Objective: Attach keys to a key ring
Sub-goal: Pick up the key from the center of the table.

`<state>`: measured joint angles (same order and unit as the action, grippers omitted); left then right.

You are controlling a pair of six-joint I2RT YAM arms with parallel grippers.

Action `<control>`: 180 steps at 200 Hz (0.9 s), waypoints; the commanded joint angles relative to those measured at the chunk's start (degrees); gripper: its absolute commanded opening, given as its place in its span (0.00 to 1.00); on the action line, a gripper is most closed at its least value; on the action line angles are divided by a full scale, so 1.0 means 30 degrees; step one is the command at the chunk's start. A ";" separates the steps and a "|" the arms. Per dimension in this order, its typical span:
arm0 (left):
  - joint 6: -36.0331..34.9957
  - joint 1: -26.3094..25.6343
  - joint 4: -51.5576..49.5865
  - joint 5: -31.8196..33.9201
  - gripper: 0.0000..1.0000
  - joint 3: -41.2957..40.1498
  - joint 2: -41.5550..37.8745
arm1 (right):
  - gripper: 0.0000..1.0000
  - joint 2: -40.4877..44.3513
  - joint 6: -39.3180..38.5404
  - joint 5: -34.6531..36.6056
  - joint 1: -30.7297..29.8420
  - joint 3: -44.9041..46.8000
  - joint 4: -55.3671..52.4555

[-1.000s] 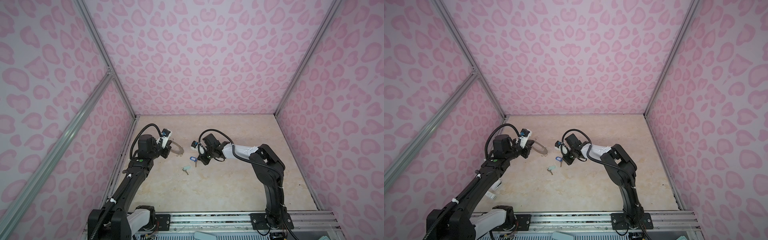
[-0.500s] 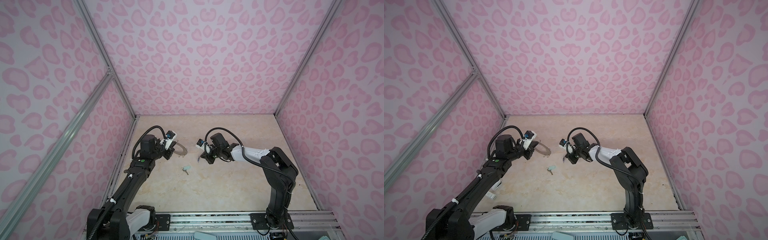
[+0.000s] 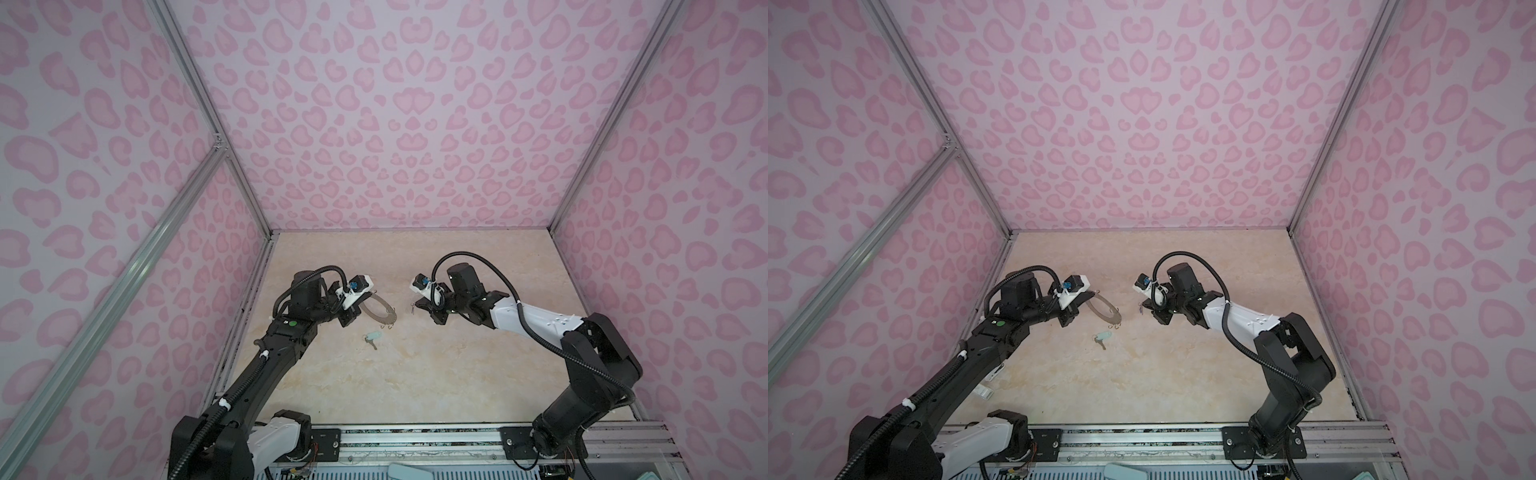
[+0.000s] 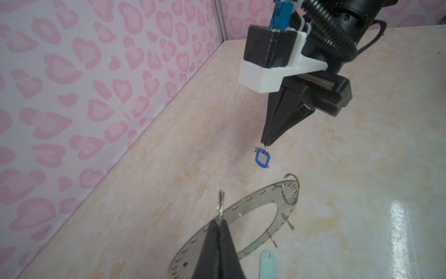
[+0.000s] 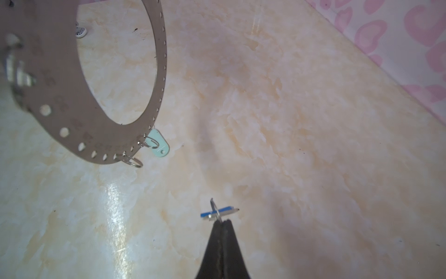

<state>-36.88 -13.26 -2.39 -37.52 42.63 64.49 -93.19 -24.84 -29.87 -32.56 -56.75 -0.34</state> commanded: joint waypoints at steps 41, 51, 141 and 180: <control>-0.1961 -0.1398 -0.1692 -0.1370 0.03 0.1384 0.1086 | 0.00 0.3053 -0.3342 0.0349 0.0052 0.1916 0.2638; -0.2098 -0.1626 -0.1887 -0.1450 0.03 0.1561 0.1305 | 0.00 0.3468 -0.3549 0.0282 -0.0051 0.2366 0.3413; -0.2687 -0.3563 -0.3455 -0.2710 0.03 0.3167 0.3362 | 0.00 0.5410 -0.6196 -0.0196 -0.0953 0.5156 0.6813; -0.2785 -0.4243 -0.4054 -0.3022 0.03 0.3674 0.4134 | 0.00 0.5718 -0.6686 0.0220 -0.1291 0.5398 0.6807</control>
<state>-44.18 -25.19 -13.13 -44.16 52.60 75.88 -76.29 -43.22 -29.93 -36.03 -41.21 17.65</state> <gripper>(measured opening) 0.049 0.049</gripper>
